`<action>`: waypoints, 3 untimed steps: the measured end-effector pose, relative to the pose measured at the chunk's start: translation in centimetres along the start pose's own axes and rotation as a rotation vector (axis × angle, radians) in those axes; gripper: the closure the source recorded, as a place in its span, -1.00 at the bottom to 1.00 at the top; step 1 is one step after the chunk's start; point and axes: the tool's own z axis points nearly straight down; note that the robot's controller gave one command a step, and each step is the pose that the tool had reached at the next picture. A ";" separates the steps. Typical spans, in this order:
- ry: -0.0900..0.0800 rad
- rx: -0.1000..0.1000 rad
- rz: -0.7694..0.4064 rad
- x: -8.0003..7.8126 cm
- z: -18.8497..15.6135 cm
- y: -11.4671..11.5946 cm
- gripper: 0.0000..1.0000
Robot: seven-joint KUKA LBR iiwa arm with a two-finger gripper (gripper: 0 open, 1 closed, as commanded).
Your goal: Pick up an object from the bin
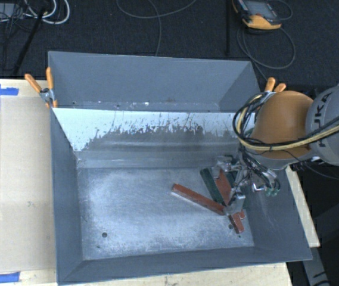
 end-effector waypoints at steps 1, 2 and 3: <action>0.011 -0.008 -0.076 4.4 2.6 7.2 -1.00; -0.003 -0.003 -0.086 2.6 -1.9 9.6 -1.00; 0.006 -0.003 -0.104 1.4 2.6 7.7 -1.00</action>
Offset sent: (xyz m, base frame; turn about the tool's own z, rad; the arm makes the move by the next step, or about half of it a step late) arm -0.0475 0.0618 -0.0237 -0.0692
